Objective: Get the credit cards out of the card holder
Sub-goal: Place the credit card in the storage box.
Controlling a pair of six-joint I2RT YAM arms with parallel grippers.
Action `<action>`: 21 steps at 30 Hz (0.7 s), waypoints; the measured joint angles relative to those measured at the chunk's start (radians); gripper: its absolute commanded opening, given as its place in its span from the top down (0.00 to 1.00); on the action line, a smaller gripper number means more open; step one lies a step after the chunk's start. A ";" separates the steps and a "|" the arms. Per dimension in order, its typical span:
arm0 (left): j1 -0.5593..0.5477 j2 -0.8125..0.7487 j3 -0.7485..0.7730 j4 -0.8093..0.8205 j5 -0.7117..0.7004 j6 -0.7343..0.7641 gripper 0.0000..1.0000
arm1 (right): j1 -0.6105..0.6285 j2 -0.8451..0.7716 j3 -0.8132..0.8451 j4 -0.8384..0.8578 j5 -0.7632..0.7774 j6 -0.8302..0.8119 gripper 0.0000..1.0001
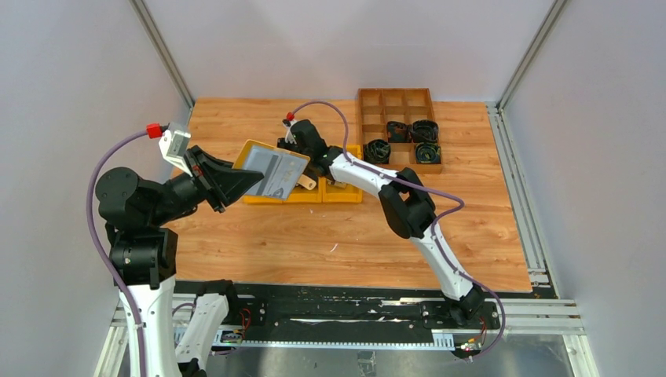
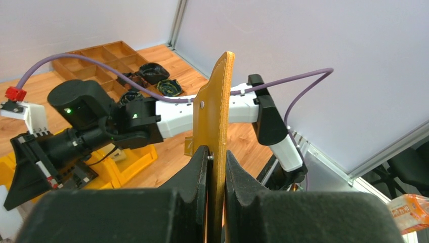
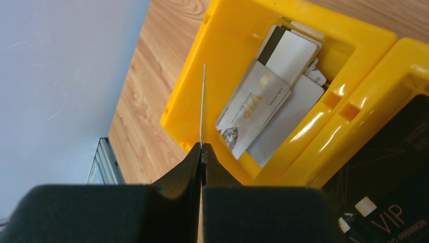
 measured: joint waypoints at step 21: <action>0.000 -0.004 -0.024 0.021 0.008 -0.003 1.00 | 0.013 -0.259 -0.145 -0.023 0.046 -0.109 0.22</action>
